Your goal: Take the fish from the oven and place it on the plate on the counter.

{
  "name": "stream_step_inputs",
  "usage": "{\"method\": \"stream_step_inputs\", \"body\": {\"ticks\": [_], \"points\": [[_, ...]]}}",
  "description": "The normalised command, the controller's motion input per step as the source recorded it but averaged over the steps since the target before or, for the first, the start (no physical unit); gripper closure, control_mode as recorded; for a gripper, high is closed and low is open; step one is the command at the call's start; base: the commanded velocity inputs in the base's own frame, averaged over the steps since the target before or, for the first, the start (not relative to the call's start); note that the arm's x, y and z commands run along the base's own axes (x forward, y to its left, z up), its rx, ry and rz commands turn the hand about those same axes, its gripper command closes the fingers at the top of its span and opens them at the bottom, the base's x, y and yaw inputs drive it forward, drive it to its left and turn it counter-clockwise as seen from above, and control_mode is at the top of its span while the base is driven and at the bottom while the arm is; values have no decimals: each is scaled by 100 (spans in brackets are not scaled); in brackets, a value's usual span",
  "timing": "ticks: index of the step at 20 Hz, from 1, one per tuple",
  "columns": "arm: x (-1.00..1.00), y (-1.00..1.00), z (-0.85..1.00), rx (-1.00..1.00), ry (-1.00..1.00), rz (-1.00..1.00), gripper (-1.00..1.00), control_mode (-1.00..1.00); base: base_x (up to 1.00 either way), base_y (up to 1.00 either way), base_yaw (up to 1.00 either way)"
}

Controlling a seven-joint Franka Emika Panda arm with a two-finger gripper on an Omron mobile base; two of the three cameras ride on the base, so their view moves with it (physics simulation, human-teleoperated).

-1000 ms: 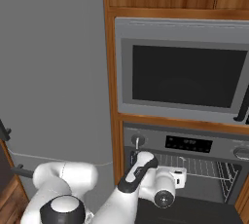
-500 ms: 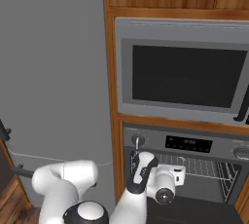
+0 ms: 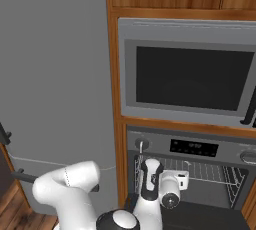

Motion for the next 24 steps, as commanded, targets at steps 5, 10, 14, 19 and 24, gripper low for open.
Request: {"method": "stream_step_inputs", "body": {"ticks": [5, 10, 14, 19, 24], "points": [[26, 0, -35, 0, 0, 3, 100, -100, 0, 0, 0], [17, 0, -38, 0, 3, 1, 100, -100, 0, 0, 0], [9, 0, -17, 0, 4, 0, 100, -100, 0, 0, 0], [11, 0, -5, 0, 2, 0, 100, -100, 0, 0, 0], [1, -1, 0, 1, -5, 0, 100, -100, 0, 0, 0]]}}
